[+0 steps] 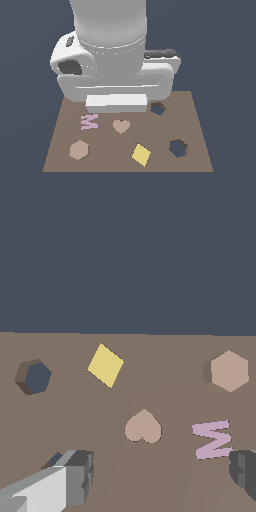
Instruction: Insert a designated object into the corresponding slot on a board.
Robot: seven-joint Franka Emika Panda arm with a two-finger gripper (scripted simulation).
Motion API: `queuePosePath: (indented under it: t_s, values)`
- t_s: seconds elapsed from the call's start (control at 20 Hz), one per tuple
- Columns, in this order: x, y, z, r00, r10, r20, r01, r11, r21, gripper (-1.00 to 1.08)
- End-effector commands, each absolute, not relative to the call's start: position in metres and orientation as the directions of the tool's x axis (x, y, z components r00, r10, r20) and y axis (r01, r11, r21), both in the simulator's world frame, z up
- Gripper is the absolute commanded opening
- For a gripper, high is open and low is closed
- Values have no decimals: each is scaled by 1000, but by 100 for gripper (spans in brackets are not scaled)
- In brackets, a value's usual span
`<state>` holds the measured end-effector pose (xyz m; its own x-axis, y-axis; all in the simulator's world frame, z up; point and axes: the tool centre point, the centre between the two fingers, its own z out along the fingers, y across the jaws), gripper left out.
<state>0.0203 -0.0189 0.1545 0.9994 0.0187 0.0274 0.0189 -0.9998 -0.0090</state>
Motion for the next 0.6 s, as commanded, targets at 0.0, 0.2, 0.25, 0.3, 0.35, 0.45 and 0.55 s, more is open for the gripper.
queuePosePath:
  t_s: [0.0, 0.2, 0.25, 0.3, 0.35, 0.45, 0.55]
  values:
    - [27, -33, 142, 999, 22, 24, 22, -1000, -8, 100]
    - [41, -59, 120, 999, 29, 18, 29, -1000, -6, 100]
    - [45, -66, 114, 999, 31, 17, 31, -999, -5, 100]
    - [48, -73, 108, 999, 33, 15, 33, -999, -5, 100]
    - [52, -80, 102, 999, 35, 14, 35, -999, -4, 100]
    - [60, -93, 91, 999, 39, 11, 39, -999, -3, 100]
    - [66, -104, 82, 999, 42, 8, 42, -999, -2, 100]
